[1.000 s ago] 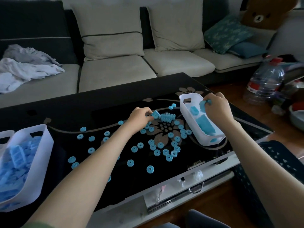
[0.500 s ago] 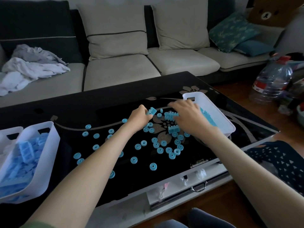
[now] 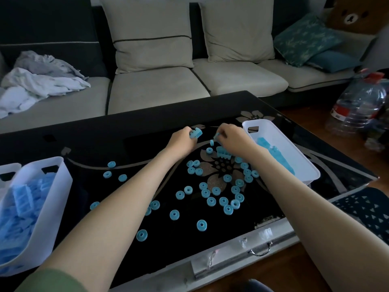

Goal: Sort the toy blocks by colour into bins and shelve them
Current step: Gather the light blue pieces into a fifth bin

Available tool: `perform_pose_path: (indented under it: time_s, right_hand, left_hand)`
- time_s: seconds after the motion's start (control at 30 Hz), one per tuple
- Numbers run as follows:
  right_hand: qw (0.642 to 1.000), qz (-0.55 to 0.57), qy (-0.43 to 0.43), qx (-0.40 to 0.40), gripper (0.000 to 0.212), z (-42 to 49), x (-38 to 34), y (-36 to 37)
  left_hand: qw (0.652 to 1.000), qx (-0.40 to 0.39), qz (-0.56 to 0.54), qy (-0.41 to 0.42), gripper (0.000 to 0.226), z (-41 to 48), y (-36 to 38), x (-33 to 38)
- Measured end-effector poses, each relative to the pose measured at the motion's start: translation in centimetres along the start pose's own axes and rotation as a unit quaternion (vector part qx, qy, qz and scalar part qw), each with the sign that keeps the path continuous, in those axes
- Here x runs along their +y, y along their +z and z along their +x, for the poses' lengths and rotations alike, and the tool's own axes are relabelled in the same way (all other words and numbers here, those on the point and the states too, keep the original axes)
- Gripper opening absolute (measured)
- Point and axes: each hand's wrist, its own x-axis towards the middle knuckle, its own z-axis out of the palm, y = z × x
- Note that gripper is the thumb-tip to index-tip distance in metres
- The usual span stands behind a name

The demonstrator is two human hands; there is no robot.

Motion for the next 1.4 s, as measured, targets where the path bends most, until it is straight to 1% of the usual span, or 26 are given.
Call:
perform_pose_path:
  time_s: [0.1,0.17,0.2,0.27,0.37,0.47,0.53,0.63,0.7,0.77,0.83,0.87,0.93,1.0,1.07,1.13,1.2,1.27,1.33,1.4]
  right_hand:
    - [0.995,0.079,0.051,0.019,0.021,1.4,0.2,1.4]
    - [0.995,0.075,0.061,0.025,0.016,1.8,0.9,3.1]
    - [0.997,0.049,0.052,0.022,0.014,1.7,1.3,3.9]
    - [0.998,-0.050,0.024,0.007,0.017,1.1,2.0,4.9]
    - [0.987,-0.157,-0.019,0.016,0.020,0.2,2.3,5.3]
    - [0.974,-0.216,-0.056,0.036,0.020,-0.4,1.8,5.7]
    - [0.978,-0.196,-0.047,0.051,0.023,-0.6,1.4,5.9]
    - [0.986,-0.140,0.004,0.088,0.024,-0.9,0.9,5.5]
    - [0.990,-0.080,0.028,0.110,0.022,-1.2,0.5,5.0]
    - [0.987,-0.055,0.027,0.146,0.023,-1.8,0.0,4.1]
    - [0.980,0.016,0.030,0.198,0.025,-2.2,-0.4,2.4]
    - [0.976,0.035,0.027,0.215,0.027,-2.5,-0.7,1.4]
    - [0.970,0.000,0.017,0.244,0.028,-3.1,-0.4,-0.6]
    - [0.967,-0.055,0.034,0.247,0.028,-3.7,0.6,-2.4]
    - [0.966,-0.073,0.065,0.241,0.028,-4.5,1.9,-3.9]
    - [0.967,-0.051,0.099,0.229,0.028,-5.7,3.5,-5.5]
    - [0.972,-0.011,0.140,0.189,0.031,-6.4,4.6,-6.6]
    - [0.973,-0.007,0.178,0.145,0.036,-7.3,5.6,-7.8]
    - [0.978,0.003,0.182,0.104,0.032,-8.2,6.4,-8.6]
    - [0.988,-0.001,0.154,0.028,0.029,-9.2,7.1,-8.8]
  left_hand:
    - [1.000,-0.002,-0.030,-0.009,0.026,1.5,1.5,0.8]
    - [0.998,-0.024,-0.056,-0.006,0.032,2.3,2.6,1.5]
    - [0.998,-0.040,-0.055,0.001,0.032,2.5,3.1,1.8]
    - [0.998,-0.060,-0.016,0.028,0.025,2.6,4.0,1.9]
    - [0.995,-0.049,0.063,0.058,0.012,1.9,4.4,1.8]
    - [0.992,-0.046,0.104,0.062,0.019,0.7,4.0,1.6]
    - [0.992,-0.026,0.111,0.057,0.024,0.0,3.2,1.3]
    - [0.988,0.066,0.126,0.057,0.026,-1.3,2.1,0.8]
    - [0.985,0.108,0.126,0.046,0.025,-2.3,1.6,0.6]
    - [0.985,0.116,0.126,0.035,0.025,-3.4,1.1,0.6]
    - [0.986,0.113,0.123,0.023,0.025,-4.2,0.8,0.8]
    - [0.986,0.118,0.116,0.013,0.024,-4.4,0.5,1.1]
    - [0.986,0.139,0.097,0.002,0.023,-4.7,0.3,2.3]
    - [0.987,0.142,0.073,0.010,0.022,-5.1,0.6,4.2]
    - [0.991,0.121,0.054,0.033,0.021,-5.5,1.5,6.4]
    - [0.993,0.088,0.041,0.061,0.020,-6.0,3.0,9.1]
    - [0.995,0.049,0.032,0.078,0.021,-6.2,4.4,11.0]
    - [0.996,0.001,0.016,0.083,0.025,-6.3,5.7,12.8]
    - [0.994,-0.073,-0.035,0.074,0.034,-6.4,6.6,13.7]
    - [0.980,-0.149,-0.118,0.068,0.045,-6.6,7.0,13.5]
